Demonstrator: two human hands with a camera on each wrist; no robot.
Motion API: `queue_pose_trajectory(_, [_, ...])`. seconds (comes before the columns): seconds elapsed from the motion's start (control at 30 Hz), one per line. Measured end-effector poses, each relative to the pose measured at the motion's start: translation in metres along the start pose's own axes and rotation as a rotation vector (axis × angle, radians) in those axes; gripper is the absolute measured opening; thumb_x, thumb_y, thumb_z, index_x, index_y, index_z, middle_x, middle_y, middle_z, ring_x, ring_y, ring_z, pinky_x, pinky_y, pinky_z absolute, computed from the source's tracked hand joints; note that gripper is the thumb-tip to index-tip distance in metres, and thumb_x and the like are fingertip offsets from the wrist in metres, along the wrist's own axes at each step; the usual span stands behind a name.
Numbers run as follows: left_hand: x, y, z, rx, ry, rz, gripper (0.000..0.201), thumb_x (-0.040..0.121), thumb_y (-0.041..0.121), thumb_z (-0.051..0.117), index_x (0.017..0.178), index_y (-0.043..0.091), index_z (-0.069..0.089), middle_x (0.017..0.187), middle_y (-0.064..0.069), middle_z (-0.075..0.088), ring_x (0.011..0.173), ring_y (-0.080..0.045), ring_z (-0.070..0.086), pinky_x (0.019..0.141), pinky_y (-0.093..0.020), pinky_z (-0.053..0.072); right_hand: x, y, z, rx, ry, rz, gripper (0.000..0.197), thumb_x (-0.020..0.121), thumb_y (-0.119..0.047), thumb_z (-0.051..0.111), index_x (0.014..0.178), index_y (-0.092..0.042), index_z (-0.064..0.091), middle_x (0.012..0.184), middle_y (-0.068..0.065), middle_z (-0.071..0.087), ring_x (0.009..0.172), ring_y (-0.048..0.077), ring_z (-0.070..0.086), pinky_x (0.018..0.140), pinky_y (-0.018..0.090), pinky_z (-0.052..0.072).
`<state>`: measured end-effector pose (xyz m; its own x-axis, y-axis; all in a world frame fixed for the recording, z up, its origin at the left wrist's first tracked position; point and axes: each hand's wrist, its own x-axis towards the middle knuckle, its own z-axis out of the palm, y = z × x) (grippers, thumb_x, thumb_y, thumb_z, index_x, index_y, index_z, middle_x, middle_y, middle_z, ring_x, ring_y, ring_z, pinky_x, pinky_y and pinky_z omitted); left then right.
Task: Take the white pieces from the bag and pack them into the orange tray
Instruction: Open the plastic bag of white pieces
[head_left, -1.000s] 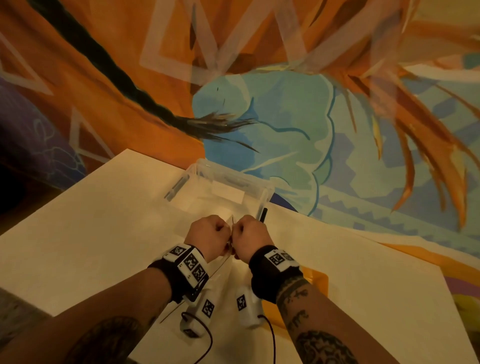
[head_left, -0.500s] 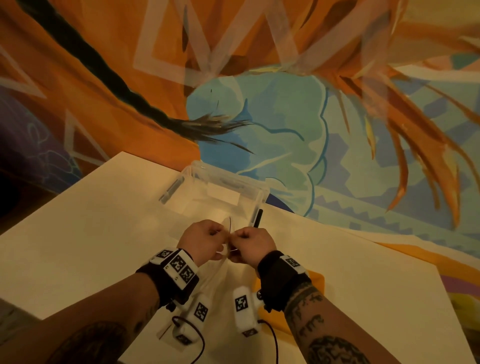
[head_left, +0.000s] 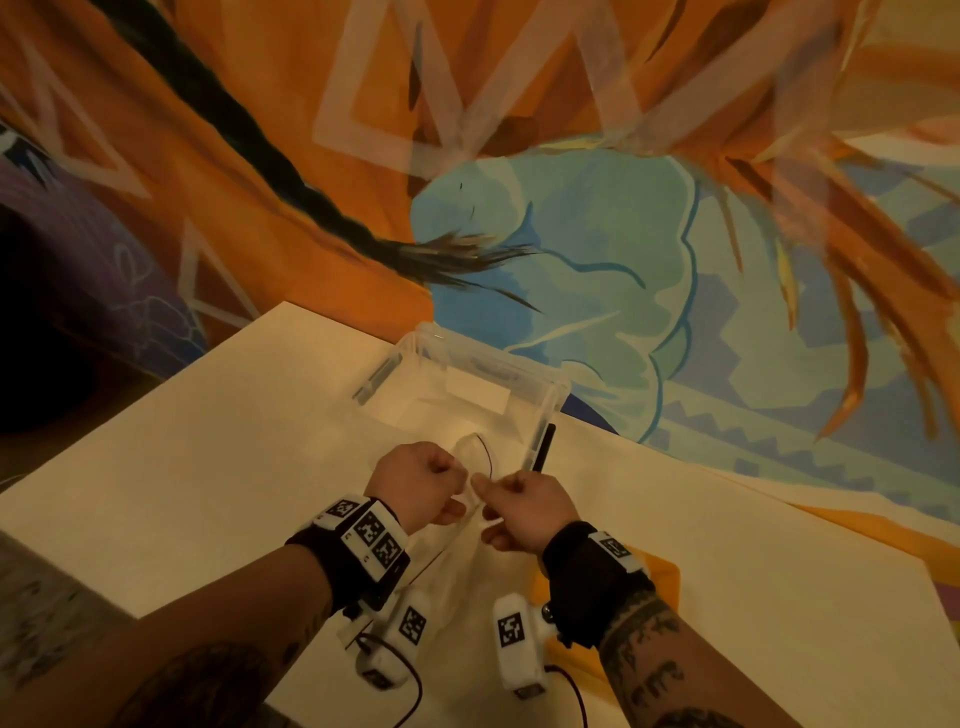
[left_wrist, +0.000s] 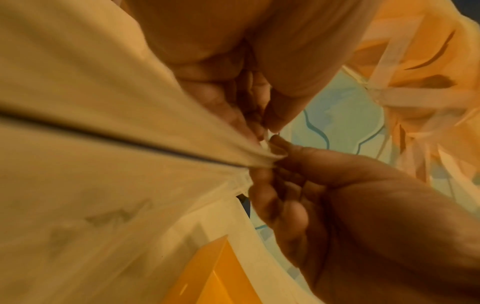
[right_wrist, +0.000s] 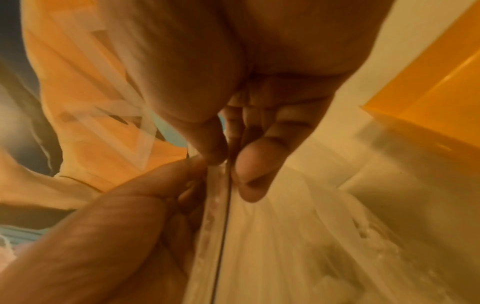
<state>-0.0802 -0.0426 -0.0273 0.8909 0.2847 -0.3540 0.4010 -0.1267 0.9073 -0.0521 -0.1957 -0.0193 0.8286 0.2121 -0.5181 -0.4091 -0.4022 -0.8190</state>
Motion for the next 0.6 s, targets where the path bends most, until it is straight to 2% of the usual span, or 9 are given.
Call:
queue_pose_trajectory(0.07, [-0.002, -0.001, 0.002, -0.018, -0.024, -0.013, 0.004, 0.087, 0.012, 0.068, 0.088, 0.009, 0.066, 0.082, -0.014, 0.073, 0.061, -0.026, 0.072, 0.064, -0.037, 0.062, -0.003, 0.002, 0.006, 0.051, -0.067, 0.024, 0.026, 0.091, -0.028, 0.066, 0.087, -0.003, 0.062, 0.078, 0.013, 0.07, 0.063, 0.026, 0.07, 0.056, 0.028, 0.056])
queue_pose_trajectory(0.13, [-0.004, -0.006, 0.002, 0.034, -0.056, -0.018, 0.015, 0.085, 0.022, 0.072, 0.089, 0.01, 0.066, 0.078, -0.013, 0.071, 0.058, -0.023, 0.067, 0.063, -0.035, 0.059, -0.002, 0.002, 0.01, 0.124, -0.056, 0.01, 0.018, 0.094, -0.016, 0.061, 0.081, -0.003, 0.06, 0.075, 0.016, 0.069, 0.064, 0.028, 0.071, 0.057, 0.029, 0.056])
queue_pose_trajectory(0.2, [-0.009, -0.012, -0.001, 0.145, -0.092, -0.023, 0.027, 0.082, 0.039, 0.074, 0.084, 0.012, 0.069, 0.071, -0.013, 0.072, 0.057, -0.02, 0.063, 0.063, -0.034, 0.055, -0.001, 0.002, 0.011, 0.214, -0.036, 0.024, 0.014, 0.093, -0.008, 0.06, 0.083, 0.0, 0.064, 0.076, 0.018, 0.069, 0.067, 0.028, 0.071, 0.059, 0.03, 0.058])
queue_pose_trajectory(0.23, [-0.012, -0.013, -0.004, 0.179, -0.098, -0.027, 0.029, 0.082, 0.041, 0.074, 0.081, 0.013, 0.07, 0.07, -0.012, 0.072, 0.056, -0.019, 0.063, 0.063, -0.033, 0.055, -0.002, 0.002, 0.012, 0.247, -0.048, 0.033, 0.013, 0.093, -0.007, 0.061, 0.088, 0.004, 0.066, 0.078, 0.018, 0.07, 0.069, 0.027, 0.072, 0.062, 0.032, 0.059])
queue_pose_trajectory(0.33, [-0.017, -0.014, -0.01, 0.201, -0.086, -0.039, 0.011, 0.081, 0.021, 0.072, 0.078, 0.011, 0.069, 0.071, -0.008, 0.072, 0.058, -0.017, 0.069, 0.062, -0.032, 0.061, -0.004, 0.003, 0.012, 0.239, -0.099, 0.032, 0.021, 0.092, -0.011, 0.064, 0.096, 0.009, 0.068, 0.081, 0.02, 0.071, 0.071, 0.027, 0.071, 0.068, 0.034, 0.06])
queue_pose_trajectory(0.4, [-0.019, -0.012, -0.015, 0.173, -0.063, -0.05, 0.005, 0.084, 0.013, 0.067, 0.081, 0.009, 0.068, 0.075, -0.006, 0.074, 0.061, -0.017, 0.071, 0.059, -0.03, 0.06, -0.004, 0.003, 0.012, 0.194, -0.051, 0.021, 0.02, 0.091, -0.01, 0.064, 0.091, 0.009, 0.068, 0.076, 0.019, 0.072, 0.066, 0.026, 0.07, 0.061, 0.03, 0.059])
queue_pose_trajectory(0.47, [-0.018, -0.012, -0.018, 0.147, -0.014, -0.037, 0.007, 0.088, 0.011, 0.062, 0.082, 0.009, 0.065, 0.075, -0.005, 0.074, 0.06, -0.017, 0.071, 0.055, -0.028, 0.057, -0.001, 0.003, 0.009, 0.212, 0.047, 0.023, 0.015, 0.091, -0.008, 0.065, 0.091, 0.008, 0.066, 0.072, 0.017, 0.069, 0.061, 0.027, 0.068, 0.056, 0.03, 0.057])
queue_pose_trajectory(0.5, [-0.018, -0.011, -0.019, 0.153, 0.004, -0.026, 0.008, 0.089, 0.011, 0.06, 0.082, 0.009, 0.064, 0.075, -0.004, 0.075, 0.06, -0.016, 0.071, 0.054, -0.027, 0.055, -0.001, 0.003, 0.007, 0.221, 0.076, 0.02, 0.016, 0.09, -0.009, 0.065, 0.093, 0.006, 0.066, 0.073, 0.017, 0.068, 0.061, 0.028, 0.067, 0.057, 0.031, 0.058])
queue_pose_trajectory(0.6, [-0.019, -0.011, -0.016, 0.114, 0.004, -0.018, 0.006, 0.091, 0.012, 0.059, 0.087, 0.009, 0.062, 0.076, -0.006, 0.075, 0.059, -0.016, 0.072, 0.052, -0.027, 0.054, -0.006, 0.005, 0.009, 0.141, 0.01, 0.031, 0.028, 0.089, -0.027, 0.071, 0.095, 0.0, 0.066, 0.078, 0.014, 0.071, 0.063, 0.028, 0.069, 0.062, 0.034, 0.059])
